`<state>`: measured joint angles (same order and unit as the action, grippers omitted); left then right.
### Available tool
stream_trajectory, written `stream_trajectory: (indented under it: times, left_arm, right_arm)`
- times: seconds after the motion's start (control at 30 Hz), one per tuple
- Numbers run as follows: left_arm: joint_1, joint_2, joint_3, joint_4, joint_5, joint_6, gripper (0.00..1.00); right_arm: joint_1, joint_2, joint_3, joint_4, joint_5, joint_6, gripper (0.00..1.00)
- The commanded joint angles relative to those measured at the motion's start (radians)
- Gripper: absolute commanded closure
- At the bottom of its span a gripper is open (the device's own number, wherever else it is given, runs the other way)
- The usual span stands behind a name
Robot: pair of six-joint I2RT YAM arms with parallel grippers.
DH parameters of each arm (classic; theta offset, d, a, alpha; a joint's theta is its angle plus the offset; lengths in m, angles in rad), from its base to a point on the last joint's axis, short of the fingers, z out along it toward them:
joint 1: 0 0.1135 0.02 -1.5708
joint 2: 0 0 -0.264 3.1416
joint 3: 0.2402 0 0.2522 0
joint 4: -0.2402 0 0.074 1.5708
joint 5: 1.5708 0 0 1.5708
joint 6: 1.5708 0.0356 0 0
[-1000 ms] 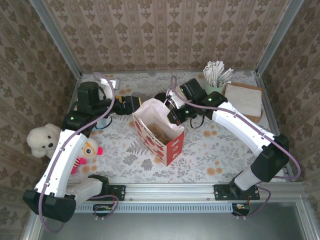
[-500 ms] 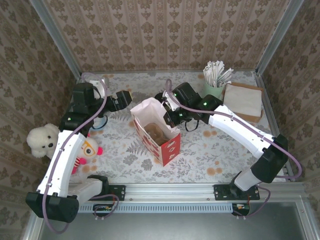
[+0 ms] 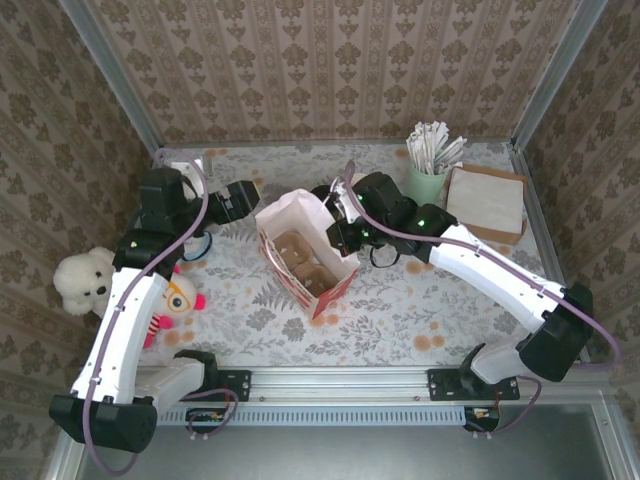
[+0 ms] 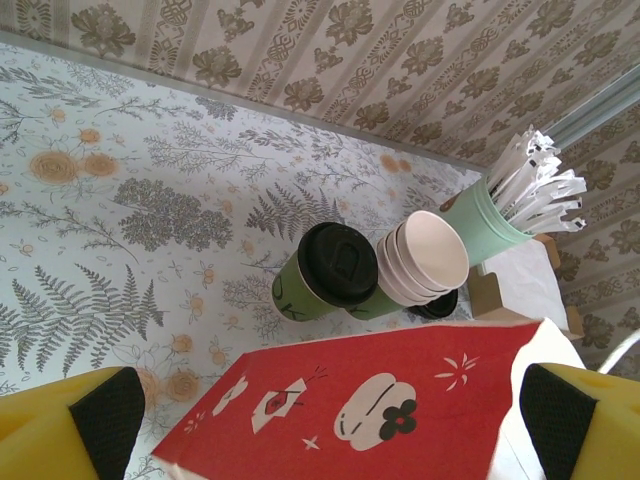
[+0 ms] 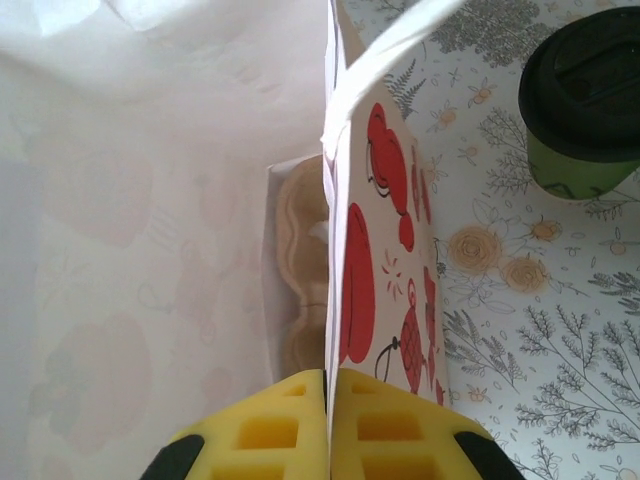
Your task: Pack the takeout coffee
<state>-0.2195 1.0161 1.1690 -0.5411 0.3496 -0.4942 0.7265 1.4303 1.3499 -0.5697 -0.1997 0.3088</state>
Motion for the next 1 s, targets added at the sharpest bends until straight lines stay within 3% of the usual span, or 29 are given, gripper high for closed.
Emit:
stream_trajectory:
  times: [0.0, 0.13, 0.37, 0.7, 0.83, 0.97]
  left_arm:
    - [0.011, -0.011, 0.024, -0.042, -0.030, 0.010, 0.00]
    - [0.013, -0.005, 0.055, -0.101, -0.106, -0.005, 0.00]
    - [0.024, -0.008, 0.066, -0.185, -0.218, -0.050, 0.00]
    - [0.072, -0.017, 0.112, -0.354, -0.358, -0.135, 0.00]
    - [0.083, -0.024, 0.109, -0.356, -0.356, -0.118, 0.00]
    - [0.086, -0.010, 0.113, -0.347, -0.324, -0.107, 0.00]
  right_arm:
    - [-0.007, 0.012, -0.022, 0.081, -0.029, 0.039, 1.00]
    - [-0.005, 0.047, 0.012, 0.120, -0.128, 0.014, 1.00]
    - [-0.001, 0.126, 0.073, 0.123, -0.122, 0.005, 1.00]
    - [0.008, 0.178, 0.116, 0.270, -0.087, 0.071, 1.00]
    - [0.027, 0.269, 0.255, 0.066, 0.028, 0.026, 1.00]
    - [0.068, 0.359, 0.397, -0.118, 0.054, -0.014, 0.99]
